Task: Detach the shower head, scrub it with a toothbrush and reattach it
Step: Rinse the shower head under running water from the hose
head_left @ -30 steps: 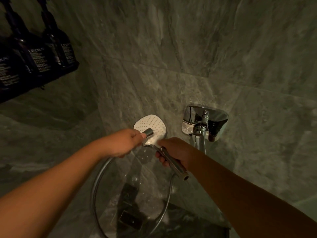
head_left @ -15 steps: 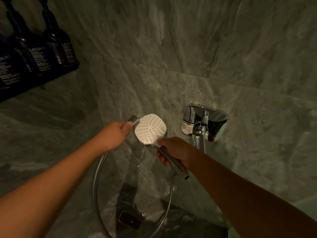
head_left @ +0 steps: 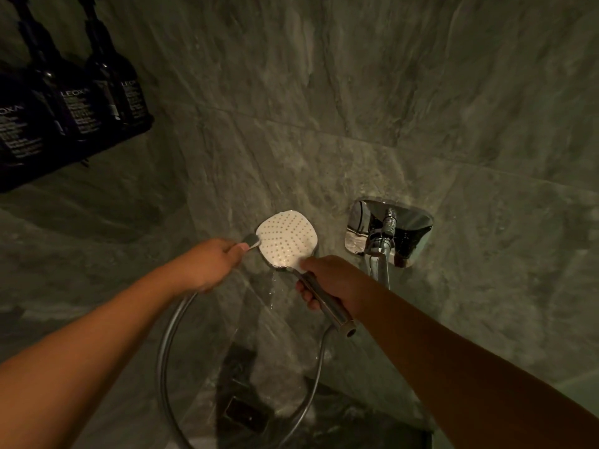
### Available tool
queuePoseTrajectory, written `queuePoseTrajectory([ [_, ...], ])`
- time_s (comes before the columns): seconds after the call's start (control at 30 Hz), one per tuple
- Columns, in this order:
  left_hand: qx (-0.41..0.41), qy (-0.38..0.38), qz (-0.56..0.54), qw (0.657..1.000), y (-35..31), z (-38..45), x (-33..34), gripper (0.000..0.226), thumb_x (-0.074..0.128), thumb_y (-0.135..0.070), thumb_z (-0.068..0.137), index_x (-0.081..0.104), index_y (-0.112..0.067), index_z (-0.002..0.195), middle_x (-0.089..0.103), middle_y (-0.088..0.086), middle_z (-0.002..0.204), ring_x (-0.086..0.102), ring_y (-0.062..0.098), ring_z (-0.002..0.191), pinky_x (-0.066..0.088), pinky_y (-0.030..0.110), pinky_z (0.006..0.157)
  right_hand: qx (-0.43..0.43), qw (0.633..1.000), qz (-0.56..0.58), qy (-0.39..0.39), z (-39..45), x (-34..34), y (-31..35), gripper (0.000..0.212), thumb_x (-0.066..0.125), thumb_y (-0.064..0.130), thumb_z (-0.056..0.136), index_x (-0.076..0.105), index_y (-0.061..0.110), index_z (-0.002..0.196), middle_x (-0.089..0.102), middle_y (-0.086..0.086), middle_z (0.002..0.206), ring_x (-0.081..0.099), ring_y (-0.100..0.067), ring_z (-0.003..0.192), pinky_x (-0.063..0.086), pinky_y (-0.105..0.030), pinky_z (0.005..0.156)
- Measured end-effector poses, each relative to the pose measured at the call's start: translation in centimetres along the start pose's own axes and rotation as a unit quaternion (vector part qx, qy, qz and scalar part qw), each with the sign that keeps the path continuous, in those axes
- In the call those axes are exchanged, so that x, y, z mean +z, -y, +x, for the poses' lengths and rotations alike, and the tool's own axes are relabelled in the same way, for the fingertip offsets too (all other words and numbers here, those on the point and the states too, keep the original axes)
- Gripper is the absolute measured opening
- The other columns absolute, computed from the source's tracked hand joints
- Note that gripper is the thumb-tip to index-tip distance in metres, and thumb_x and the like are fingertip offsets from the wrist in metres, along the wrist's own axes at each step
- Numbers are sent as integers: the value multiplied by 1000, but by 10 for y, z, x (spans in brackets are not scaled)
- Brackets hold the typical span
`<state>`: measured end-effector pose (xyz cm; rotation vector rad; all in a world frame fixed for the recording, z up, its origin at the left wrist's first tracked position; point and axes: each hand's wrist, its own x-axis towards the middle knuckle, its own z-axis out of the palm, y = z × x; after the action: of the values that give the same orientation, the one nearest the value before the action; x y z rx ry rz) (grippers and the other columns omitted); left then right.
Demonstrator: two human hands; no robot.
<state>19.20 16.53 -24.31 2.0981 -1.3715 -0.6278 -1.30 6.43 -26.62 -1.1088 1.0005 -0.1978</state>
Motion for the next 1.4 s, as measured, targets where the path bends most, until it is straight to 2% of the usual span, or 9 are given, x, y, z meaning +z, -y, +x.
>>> queuePoseTrajectory([
  [0.17, -4, 140, -103, 985, 2, -7, 11, 45, 44, -42, 99, 52, -21, 61, 39, -8, 41, 33, 6, 33, 28, 18, 37, -3, 1000, 8, -12, 3, 1, 1, 32, 49, 26, 96, 61, -1, 85, 63, -11, 58, 55, -17, 41, 41, -22, 37],
  [0.33, 25, 15, -38, 999, -4, 6, 2, 44, 42, -45, 99, 54, -16, 67, 46, -3, 50, 38, 3, 32, 31, 18, 34, 1, 1000, -1, -8, 3, 5, 1, 33, 49, 27, 97, 62, -2, 85, 64, -10, 57, 55, -17, 42, 42, -23, 38],
  [0.47, 8, 152, -129, 980, -8, 7, 7, 42, 43, -46, 98, 50, -20, 66, 39, -9, 44, 33, 8, 35, 26, 19, 36, -3, 1000, -10, -17, 2, 6, 4, 32, 51, 26, 96, 62, -2, 87, 65, -11, 58, 55, -17, 42, 43, -23, 38],
  [0.63, 21, 54, -81, 995, -17, 27, 4, 48, 44, -50, 96, 52, -20, 59, 41, -9, 41, 36, 9, 33, 29, 18, 34, -6, 1000, -15, -15, 2, 4, 5, 31, 52, 26, 95, 63, -2, 87, 65, -12, 62, 56, -18, 44, 44, -24, 40],
  [0.77, 12, 149, -111, 982, -20, 27, 7, 46, 43, -55, 92, 53, -26, 58, 40, -8, 47, 34, 9, 35, 27, 19, 35, -9, 1000, -10, -18, 2, 3, 7, 30, 50, 25, 96, 62, -2, 91, 64, -12, 62, 55, -18, 43, 43, -23, 39],
  [0.97, 12, -7, -73, 997, -24, 36, 1, 49, 39, -47, 99, 49, -14, 64, 45, 7, 52, 42, 18, 38, 33, 20, 39, -18, 999, -21, -23, 1, 0, 6, 32, 50, 27, 97, 61, -2, 88, 64, -11, 61, 56, -17, 42, 43, -23, 38],
  [1.13, 1, 135, -100, 986, -28, 29, 12, 43, 41, -47, 98, 48, -19, 65, 41, -7, 48, 35, 7, 32, 29, 18, 37, -21, 999, -10, -22, 4, 0, 5, 30, 49, 24, 97, 60, -1, 88, 63, -13, 61, 54, -18, 42, 41, -22, 38],
  [1.2, 5, 150, -90, 985, -30, 28, 15, 43, 41, -49, 97, 48, -20, 66, 41, -7, 48, 36, 9, 34, 30, 18, 37, -21, 999, -13, -21, 4, 0, 5, 30, 49, 24, 96, 61, -2, 86, 63, -12, 59, 55, -18, 42, 42, -22, 38],
  [1.4, 17, 3, -26, 1000, -27, 37, 4, 47, 37, -45, 100, 50, -13, 67, 49, 10, 61, 43, 19, 41, 32, 23, 42, -32, 999, -12, -27, 5, -5, 5, 31, 49, 25, 97, 60, -2, 86, 63, -11, 58, 55, -16, 41, 42, -22, 37],
])
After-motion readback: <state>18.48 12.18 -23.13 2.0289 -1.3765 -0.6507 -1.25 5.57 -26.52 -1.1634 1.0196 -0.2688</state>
